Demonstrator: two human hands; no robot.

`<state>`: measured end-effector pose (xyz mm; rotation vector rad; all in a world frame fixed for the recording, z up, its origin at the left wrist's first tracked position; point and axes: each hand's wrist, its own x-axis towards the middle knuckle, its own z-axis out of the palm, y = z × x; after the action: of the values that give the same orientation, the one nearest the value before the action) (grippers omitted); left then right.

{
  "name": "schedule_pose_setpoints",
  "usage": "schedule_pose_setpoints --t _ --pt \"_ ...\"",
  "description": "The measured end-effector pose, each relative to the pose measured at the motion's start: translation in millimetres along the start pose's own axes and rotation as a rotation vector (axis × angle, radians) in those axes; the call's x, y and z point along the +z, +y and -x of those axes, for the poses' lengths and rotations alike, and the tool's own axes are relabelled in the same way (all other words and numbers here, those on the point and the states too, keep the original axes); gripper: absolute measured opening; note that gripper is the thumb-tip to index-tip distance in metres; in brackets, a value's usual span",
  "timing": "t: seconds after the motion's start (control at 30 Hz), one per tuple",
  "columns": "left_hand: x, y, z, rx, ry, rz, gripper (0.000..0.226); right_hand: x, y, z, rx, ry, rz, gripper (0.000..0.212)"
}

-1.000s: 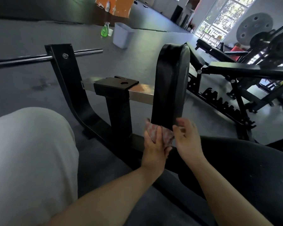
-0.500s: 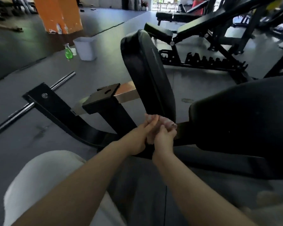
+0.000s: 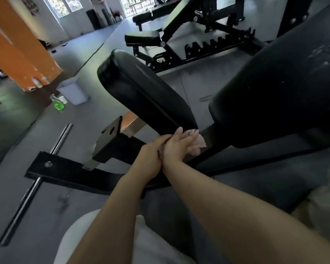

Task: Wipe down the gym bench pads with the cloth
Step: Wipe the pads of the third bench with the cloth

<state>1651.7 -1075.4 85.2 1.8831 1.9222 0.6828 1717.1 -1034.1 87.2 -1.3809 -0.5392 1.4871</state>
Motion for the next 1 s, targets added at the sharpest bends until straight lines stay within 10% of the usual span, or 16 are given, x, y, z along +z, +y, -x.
schedule_pose_setpoints --t 0.3,0.53,1.0 --pt "7 24 2 0.064 0.256 -0.425 0.041 -15 12 -42 -0.171 0.02 0.025 0.039" --pt "11 24 -11 0.225 0.464 -0.709 0.055 -40 5 -90 -0.333 -0.285 0.32 0.038" --pt "-49 10 -36 0.165 0.688 -0.716 0.045 -13 -37 -49 -0.791 -0.628 0.607 0.046"
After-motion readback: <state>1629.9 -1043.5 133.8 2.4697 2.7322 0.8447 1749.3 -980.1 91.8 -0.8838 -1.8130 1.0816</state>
